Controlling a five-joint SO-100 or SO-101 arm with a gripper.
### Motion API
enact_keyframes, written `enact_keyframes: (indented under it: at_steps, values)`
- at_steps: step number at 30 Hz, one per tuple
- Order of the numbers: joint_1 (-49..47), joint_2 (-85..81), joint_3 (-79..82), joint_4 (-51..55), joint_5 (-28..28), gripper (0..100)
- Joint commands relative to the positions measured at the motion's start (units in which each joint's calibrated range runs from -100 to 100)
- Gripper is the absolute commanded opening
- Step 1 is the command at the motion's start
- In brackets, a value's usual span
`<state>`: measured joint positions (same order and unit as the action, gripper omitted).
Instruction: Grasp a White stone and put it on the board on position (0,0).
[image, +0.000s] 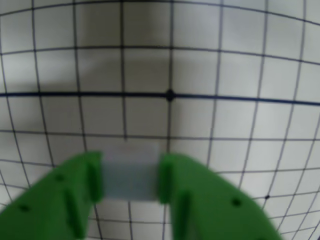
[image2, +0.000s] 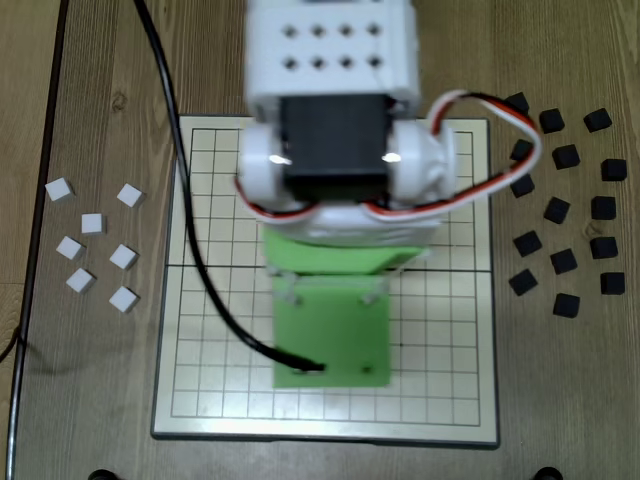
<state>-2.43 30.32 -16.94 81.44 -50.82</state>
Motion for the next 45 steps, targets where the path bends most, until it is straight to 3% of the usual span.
enact_keyframes:
  at_steps: [1,45]
  values:
    - [-0.26,-4.50,0.13,-1.94,-0.10,6]
    - [2.65,-4.08,8.15,-10.04,2.00,6]
